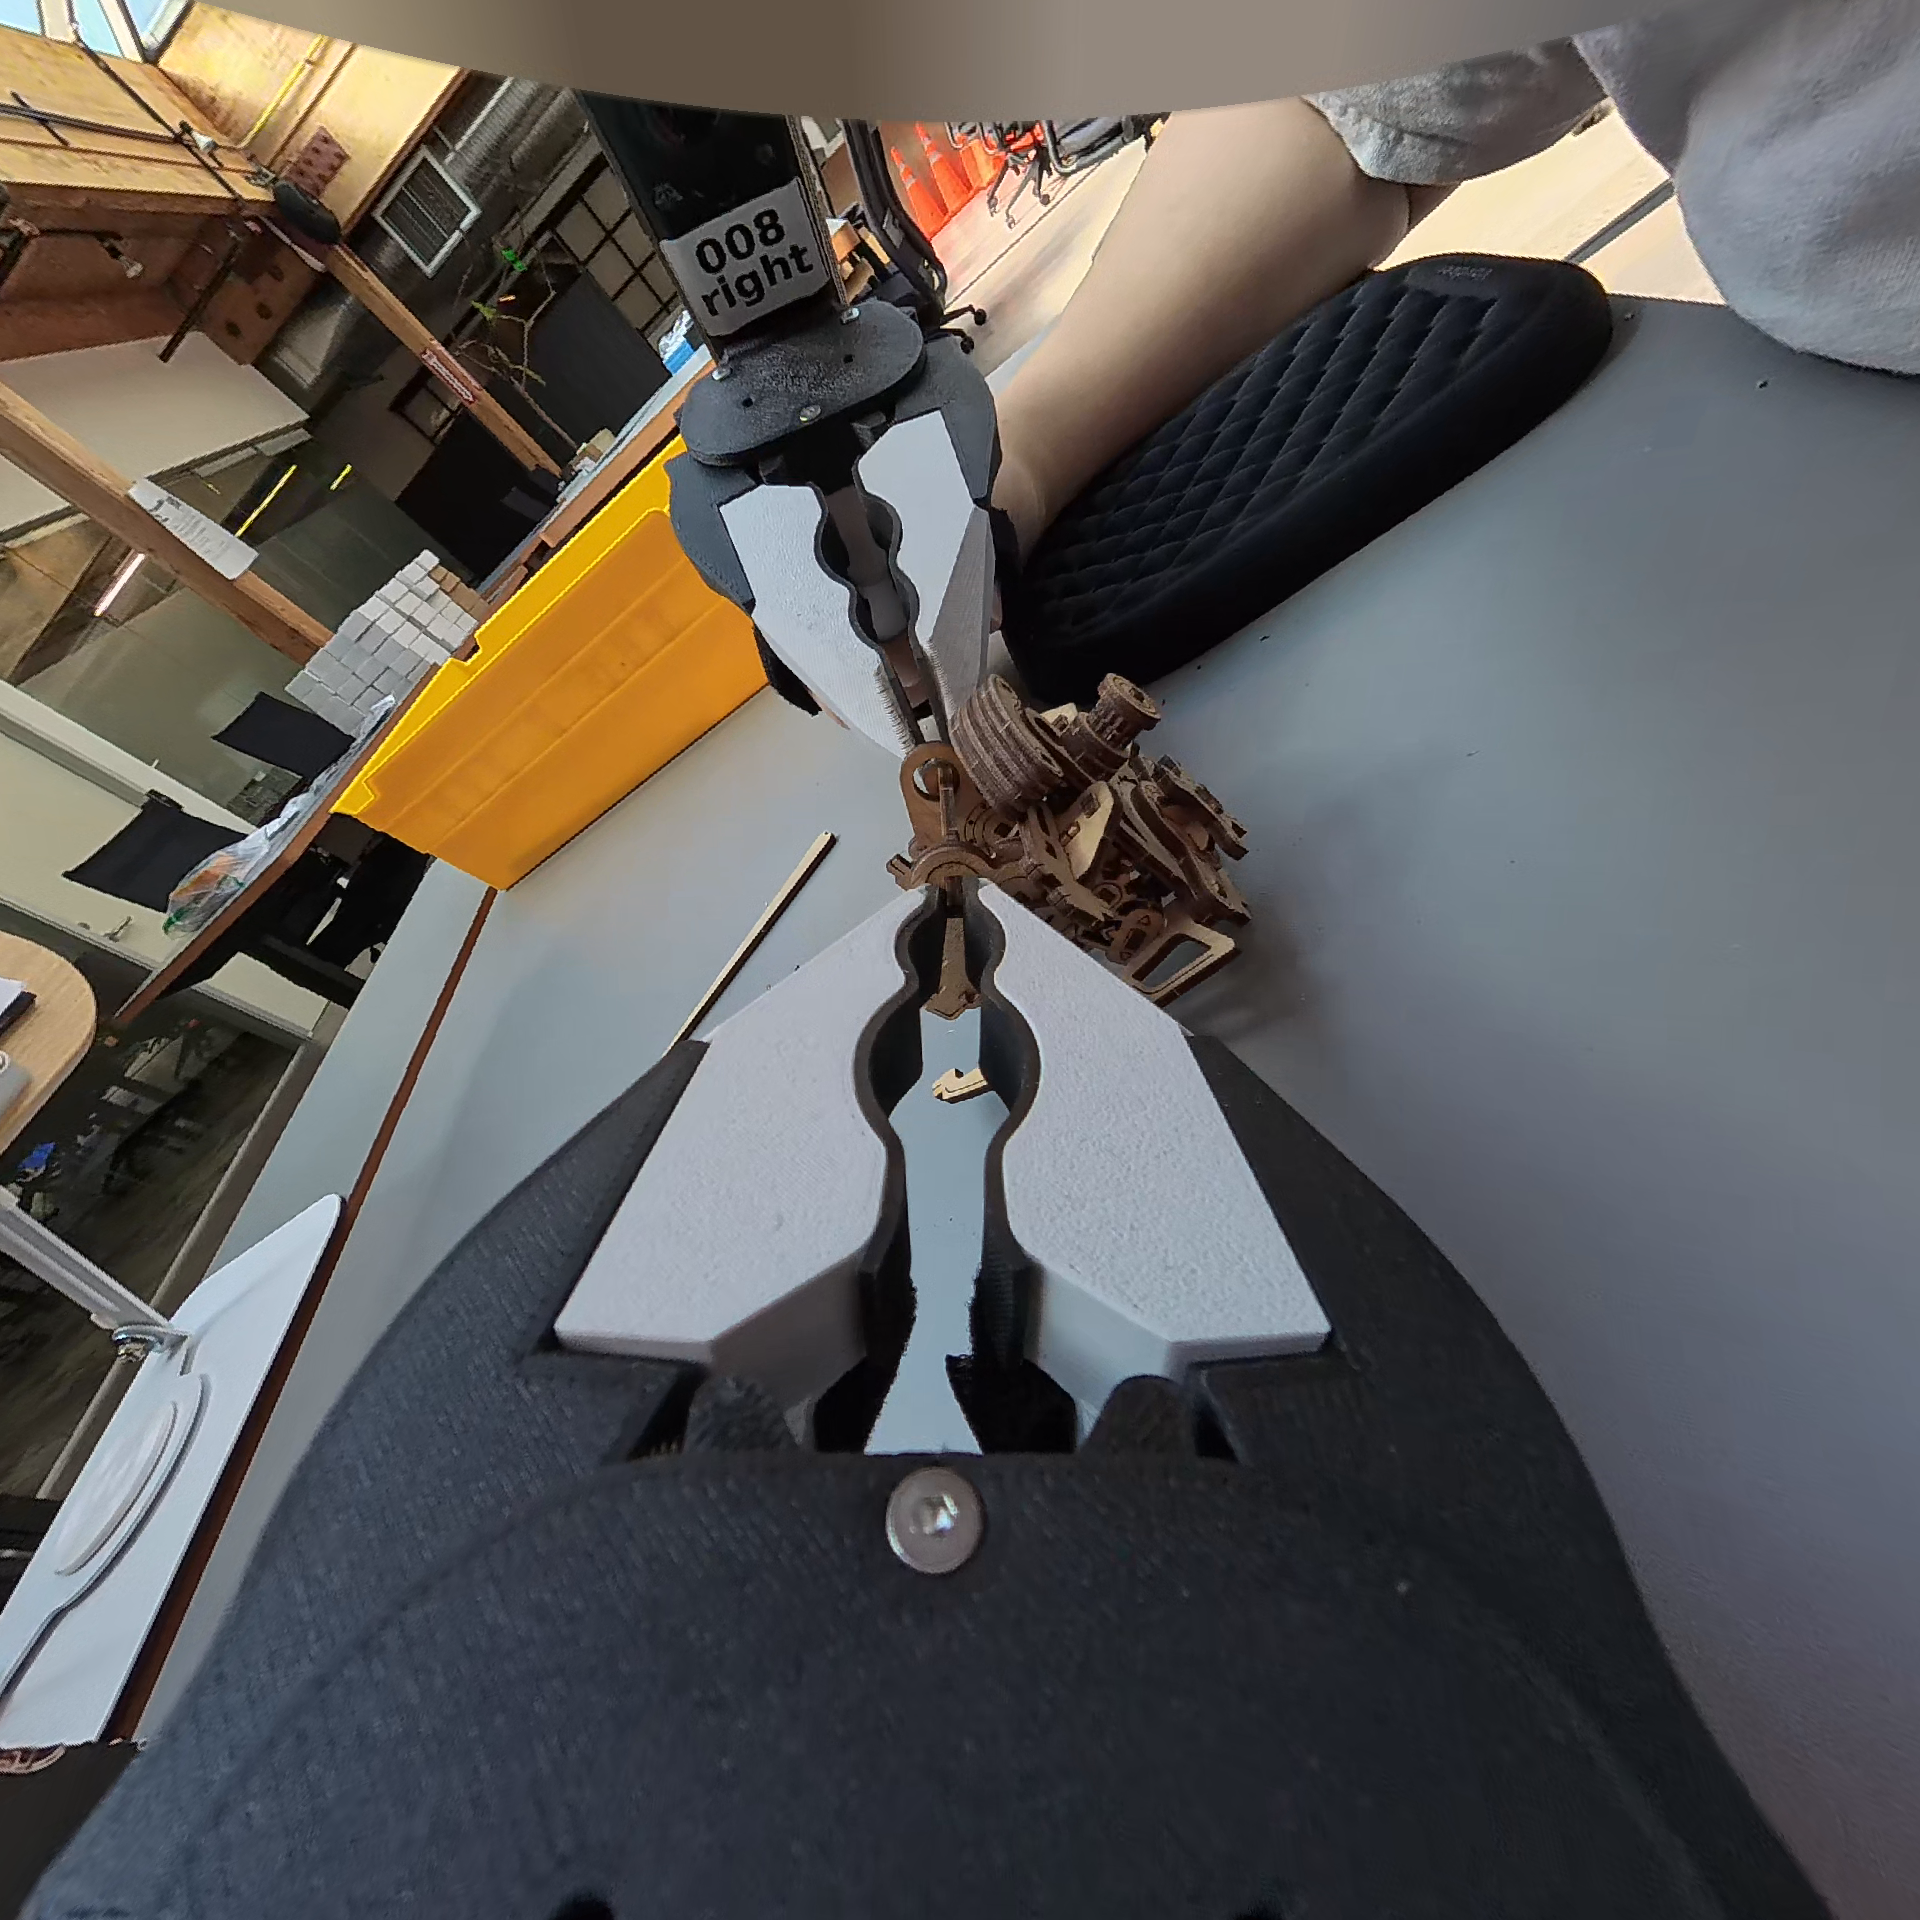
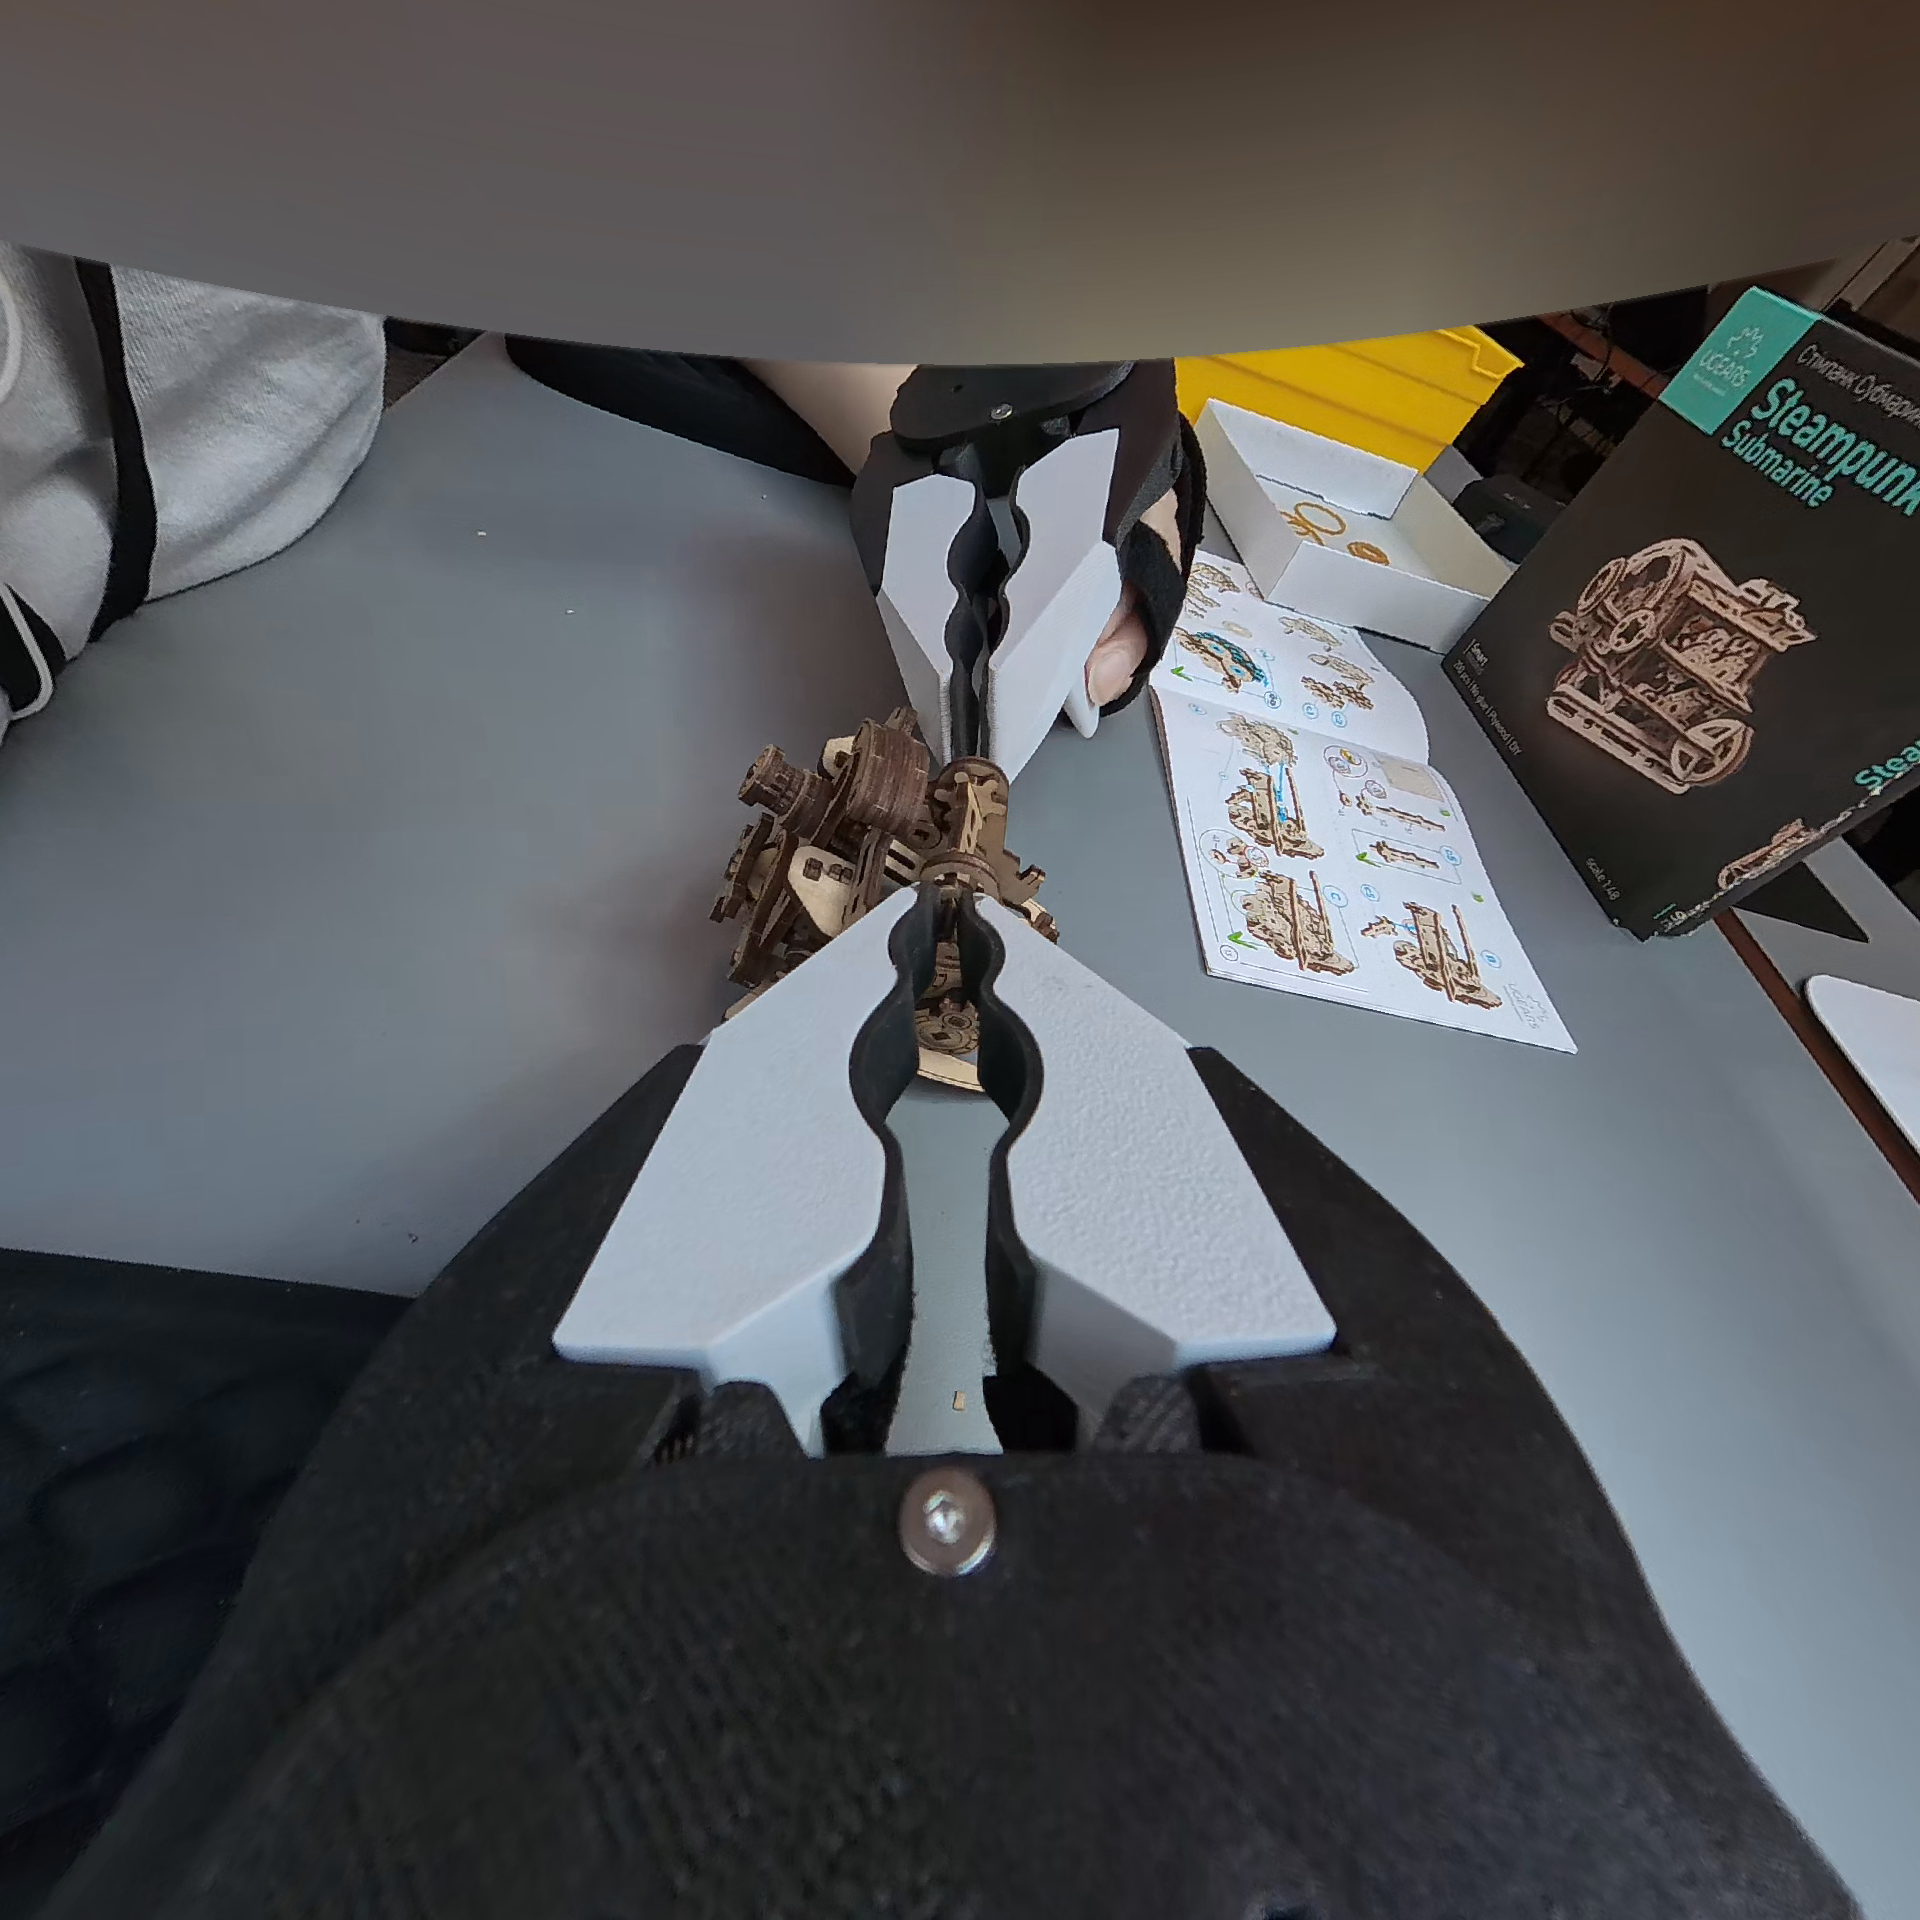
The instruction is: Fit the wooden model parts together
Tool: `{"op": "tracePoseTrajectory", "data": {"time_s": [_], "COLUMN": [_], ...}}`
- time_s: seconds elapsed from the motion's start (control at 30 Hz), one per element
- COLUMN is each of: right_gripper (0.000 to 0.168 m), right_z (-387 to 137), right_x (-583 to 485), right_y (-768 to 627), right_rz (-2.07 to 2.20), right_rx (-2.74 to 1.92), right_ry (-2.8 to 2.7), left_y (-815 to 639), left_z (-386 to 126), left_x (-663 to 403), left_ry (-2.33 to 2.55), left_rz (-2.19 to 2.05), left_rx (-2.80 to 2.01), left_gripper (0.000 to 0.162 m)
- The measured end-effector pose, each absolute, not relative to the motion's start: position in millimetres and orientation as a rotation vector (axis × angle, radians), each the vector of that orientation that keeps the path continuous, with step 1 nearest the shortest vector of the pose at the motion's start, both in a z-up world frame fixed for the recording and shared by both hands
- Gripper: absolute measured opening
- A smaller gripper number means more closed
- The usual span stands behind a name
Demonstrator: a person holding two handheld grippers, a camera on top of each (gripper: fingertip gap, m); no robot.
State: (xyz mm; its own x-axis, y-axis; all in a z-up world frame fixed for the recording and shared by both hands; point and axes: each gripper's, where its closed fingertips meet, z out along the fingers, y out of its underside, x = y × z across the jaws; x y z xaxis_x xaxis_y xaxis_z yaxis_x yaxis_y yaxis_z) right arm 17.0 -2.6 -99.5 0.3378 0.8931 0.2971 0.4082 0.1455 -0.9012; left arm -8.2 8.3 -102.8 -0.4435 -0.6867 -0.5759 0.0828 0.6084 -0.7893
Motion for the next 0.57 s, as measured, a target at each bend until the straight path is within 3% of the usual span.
{"op": "tracePoseTrajectory", "data": {"time_s": [0.57], "right_gripper": [0.001], "right_z": [-99.3], "right_x": [15.7], "right_y": [-5.5], "right_rz": [0.484], "right_rx": [-1.418], "right_ry": [-1.292], "left_y": [10.9], "left_z": [-111.9], "left_x": [-5.5], "left_ry": [1.849], "left_rz": [-0.875], "left_rx": [-0.489], "left_gripper": [0.000]}}
